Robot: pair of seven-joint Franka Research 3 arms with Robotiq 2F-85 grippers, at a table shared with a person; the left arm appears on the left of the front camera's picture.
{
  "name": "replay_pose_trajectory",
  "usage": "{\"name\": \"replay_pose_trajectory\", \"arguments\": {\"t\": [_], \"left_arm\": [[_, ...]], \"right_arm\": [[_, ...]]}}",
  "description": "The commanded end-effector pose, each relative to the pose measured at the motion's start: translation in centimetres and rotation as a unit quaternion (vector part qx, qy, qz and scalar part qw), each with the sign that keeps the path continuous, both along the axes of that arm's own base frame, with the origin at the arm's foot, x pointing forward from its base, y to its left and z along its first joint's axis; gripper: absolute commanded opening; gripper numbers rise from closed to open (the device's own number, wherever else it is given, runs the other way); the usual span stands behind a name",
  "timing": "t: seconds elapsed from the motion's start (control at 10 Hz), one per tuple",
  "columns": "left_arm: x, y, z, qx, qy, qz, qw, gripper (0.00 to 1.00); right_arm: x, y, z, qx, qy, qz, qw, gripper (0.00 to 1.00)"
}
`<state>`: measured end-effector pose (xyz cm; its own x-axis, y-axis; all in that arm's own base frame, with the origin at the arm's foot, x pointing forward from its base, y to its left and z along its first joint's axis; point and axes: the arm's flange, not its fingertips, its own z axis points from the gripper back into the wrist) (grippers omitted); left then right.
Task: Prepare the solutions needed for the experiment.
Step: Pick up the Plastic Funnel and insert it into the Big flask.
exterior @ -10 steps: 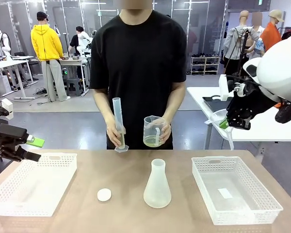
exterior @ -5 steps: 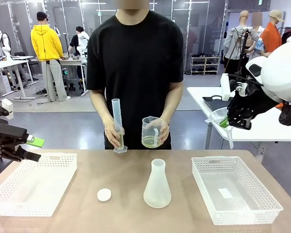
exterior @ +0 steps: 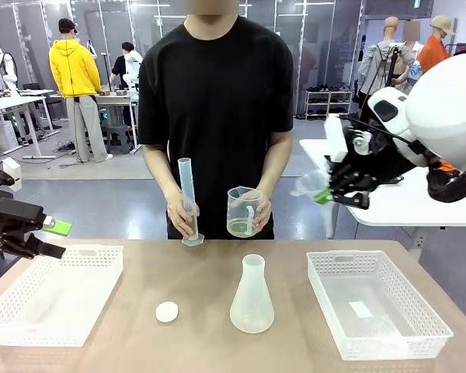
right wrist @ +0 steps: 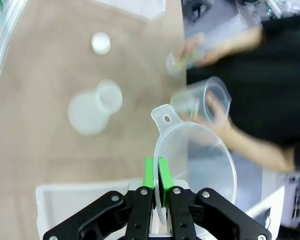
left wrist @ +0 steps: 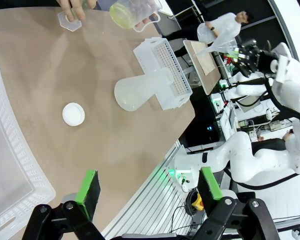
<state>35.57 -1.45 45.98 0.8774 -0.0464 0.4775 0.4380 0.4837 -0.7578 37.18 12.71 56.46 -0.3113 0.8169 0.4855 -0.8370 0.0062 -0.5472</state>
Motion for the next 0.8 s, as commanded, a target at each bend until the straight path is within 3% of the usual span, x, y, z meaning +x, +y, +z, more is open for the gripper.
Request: {"name": "replay_pose_trajectory", "arguments": {"t": [0.0, 0.4, 0.7], "left_arm": [[0.3, -0.1, 0.0, -0.013, -0.011, -0.004, 1.000, 1.00], [0.3, -0.1, 0.0, -0.013, -0.011, -0.004, 1.000, 1.00], [0.3, -0.1, 0.0, -0.013, -0.011, -0.004, 1.000, 1.00]], "right_arm": [[-1.4, 2.2, -0.3, 0.067, -0.055, 0.070, 0.994, 0.05], [-2.5, 7.1, -1.2, 0.102, -0.087, 0.140, 0.981, 0.05], [-1.9, 8.4, -2.6, 0.091, -0.092, 0.137, 0.982, 0.05]]}}
